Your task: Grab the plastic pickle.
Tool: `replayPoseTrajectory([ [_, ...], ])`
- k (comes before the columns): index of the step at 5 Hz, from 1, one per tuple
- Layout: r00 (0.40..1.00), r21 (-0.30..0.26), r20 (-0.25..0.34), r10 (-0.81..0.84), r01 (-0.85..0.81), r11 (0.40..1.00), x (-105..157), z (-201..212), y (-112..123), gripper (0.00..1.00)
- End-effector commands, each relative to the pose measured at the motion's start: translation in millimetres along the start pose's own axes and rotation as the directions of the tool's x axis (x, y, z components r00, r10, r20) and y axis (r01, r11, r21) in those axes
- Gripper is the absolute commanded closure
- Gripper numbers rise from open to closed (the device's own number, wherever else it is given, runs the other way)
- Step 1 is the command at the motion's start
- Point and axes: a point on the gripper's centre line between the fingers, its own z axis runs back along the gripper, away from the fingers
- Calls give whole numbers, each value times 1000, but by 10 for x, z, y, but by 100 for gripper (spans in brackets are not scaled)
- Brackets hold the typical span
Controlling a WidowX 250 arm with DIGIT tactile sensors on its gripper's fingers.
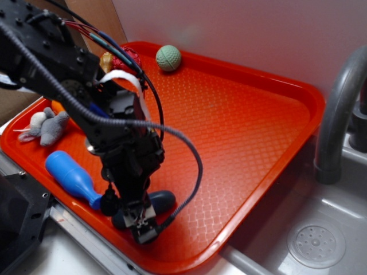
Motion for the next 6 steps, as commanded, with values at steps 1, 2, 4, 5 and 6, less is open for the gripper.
replayPoseTrajectory([
  [1, 997, -7, 60, -40, 40, 999, -6, 123, 10, 100],
  [2, 984, -25, 169, 60, -57, 998, 58, 634, 350, 100],
  [4, 905, -7, 147, 399, -402, 916, 11, 1662, 1109, 100],
  [5, 850, 88, 144, 507, -521, 849, 39, 2093, 1220, 100],
  [6, 827, 103, 173, 535, -555, 825, 55, 2157, 1329, 100],
])
